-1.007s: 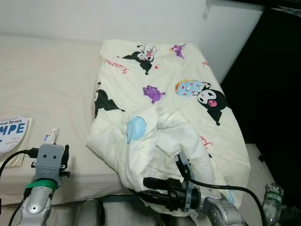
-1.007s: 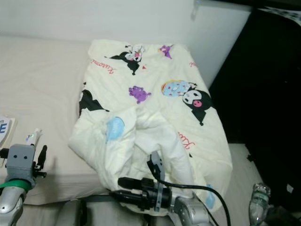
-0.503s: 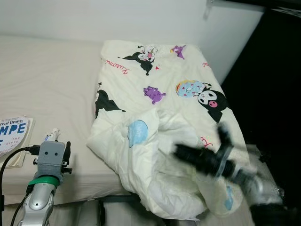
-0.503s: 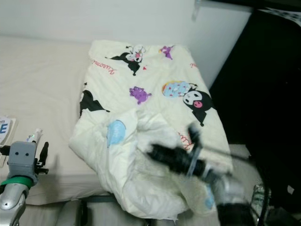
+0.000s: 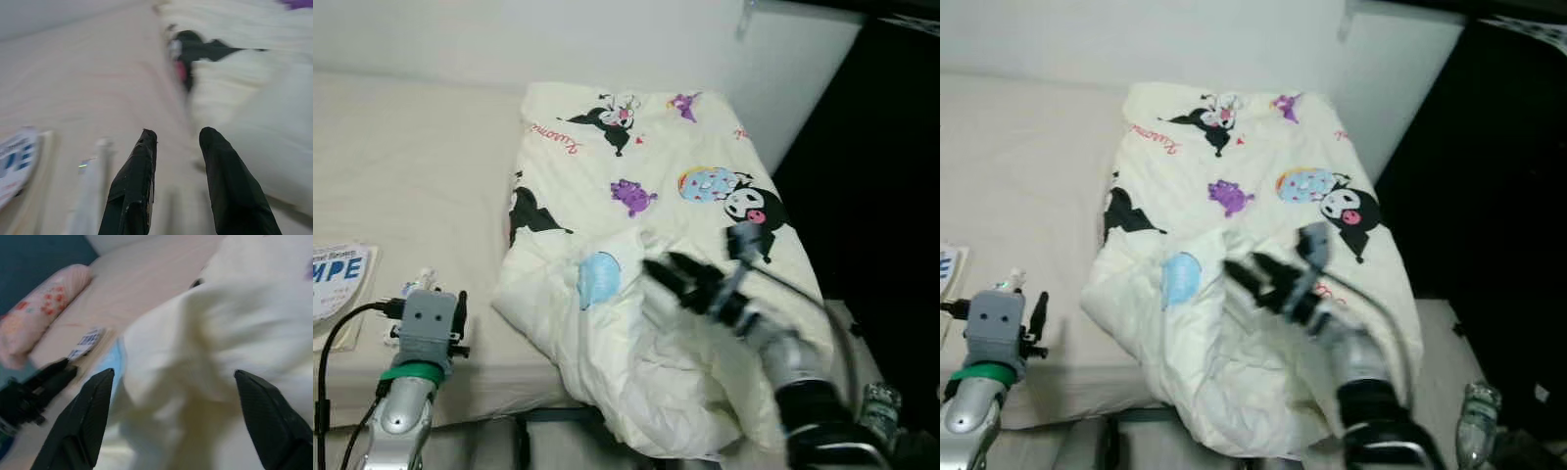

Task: Clean up the room

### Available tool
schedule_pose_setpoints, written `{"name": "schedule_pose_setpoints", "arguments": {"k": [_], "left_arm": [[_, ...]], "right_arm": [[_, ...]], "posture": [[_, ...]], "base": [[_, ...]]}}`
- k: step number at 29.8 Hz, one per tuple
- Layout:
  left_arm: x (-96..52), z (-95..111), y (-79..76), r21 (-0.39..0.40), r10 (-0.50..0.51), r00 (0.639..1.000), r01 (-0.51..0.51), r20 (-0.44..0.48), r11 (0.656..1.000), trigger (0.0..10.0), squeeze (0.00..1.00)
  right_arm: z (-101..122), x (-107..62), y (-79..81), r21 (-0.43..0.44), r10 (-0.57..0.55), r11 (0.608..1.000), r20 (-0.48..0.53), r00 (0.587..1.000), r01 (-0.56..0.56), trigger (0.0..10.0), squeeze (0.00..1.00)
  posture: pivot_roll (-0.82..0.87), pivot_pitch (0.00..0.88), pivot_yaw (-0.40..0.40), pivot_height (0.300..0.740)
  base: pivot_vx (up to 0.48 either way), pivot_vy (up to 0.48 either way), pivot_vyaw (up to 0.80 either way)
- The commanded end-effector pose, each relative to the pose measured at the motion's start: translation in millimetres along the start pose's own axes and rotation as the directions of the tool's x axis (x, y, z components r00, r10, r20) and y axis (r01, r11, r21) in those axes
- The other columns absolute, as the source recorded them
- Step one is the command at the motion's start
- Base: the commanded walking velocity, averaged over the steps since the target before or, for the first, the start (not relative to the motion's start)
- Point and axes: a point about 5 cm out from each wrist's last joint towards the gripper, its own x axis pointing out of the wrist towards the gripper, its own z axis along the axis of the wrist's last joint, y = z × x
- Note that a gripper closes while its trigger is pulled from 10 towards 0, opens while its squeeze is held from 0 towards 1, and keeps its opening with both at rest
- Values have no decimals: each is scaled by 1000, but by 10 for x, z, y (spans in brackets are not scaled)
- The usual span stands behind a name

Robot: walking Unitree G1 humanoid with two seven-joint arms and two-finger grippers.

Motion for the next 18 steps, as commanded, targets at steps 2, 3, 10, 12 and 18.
{"name": "schedule_pose_setpoints", "arguments": {"k": [2,3,10,12,18], "left_arm": [[-57,-26,-91,13,-36,999,36,-3,999,10000,0],[-64,-31,-98,9,-33,999,33,-5,999,10000,0],[-66,-35,-94,2,-30,1000,30,-7,1000,10000,0],[-63,-32,-86,4,-29,1000,29,-7,1000,10000,0],[-40,-16,-67,12,-27,1000,27,-7,1000,10000,0]], "right_arm": [[-17,81,12,-24,-19,1000,-13,1000,18,10000,1000],[-18,125,32,-23,-21,1000,-12,1000,21,10000,1000],[43,244,87,3,-14,1000,31,999,14,10000,1000],[33,252,98,-7,-7,1000,20,1000,7,10000,1000],[-115,268,169,-59,44,997,-60,997,-47,10000,0]], "posture": [[70,59,-96,606],[70,62,-97,606],[73,63,-93,606],[73,63,-93,606],[75,60,-88,606]], "base": [[0,0,0],[0,0,0],[0,0,0],[0,0,0],[0,0,0]]}}
